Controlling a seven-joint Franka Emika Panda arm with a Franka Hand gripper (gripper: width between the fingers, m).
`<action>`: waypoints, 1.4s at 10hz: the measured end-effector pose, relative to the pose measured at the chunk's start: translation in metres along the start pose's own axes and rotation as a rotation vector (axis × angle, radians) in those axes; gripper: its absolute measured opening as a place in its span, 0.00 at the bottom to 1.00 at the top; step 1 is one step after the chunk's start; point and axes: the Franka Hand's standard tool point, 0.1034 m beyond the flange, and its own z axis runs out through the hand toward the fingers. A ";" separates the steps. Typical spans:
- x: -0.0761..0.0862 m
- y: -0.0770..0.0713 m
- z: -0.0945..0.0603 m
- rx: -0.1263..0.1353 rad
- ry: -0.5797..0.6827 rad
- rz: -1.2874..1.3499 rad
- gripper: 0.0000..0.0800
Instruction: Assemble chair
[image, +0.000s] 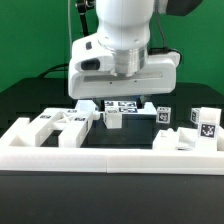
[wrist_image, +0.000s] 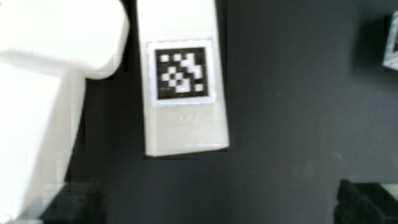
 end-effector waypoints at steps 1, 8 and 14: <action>-0.001 0.003 0.002 -0.025 -0.046 -0.010 0.81; -0.001 0.024 0.006 -0.072 -0.060 -0.062 0.81; -0.004 0.016 0.018 -0.078 -0.394 -0.035 0.81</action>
Offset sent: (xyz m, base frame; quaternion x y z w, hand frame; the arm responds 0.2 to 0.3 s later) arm -0.0002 -0.0272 0.0040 -0.0375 0.0007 -0.0195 0.9991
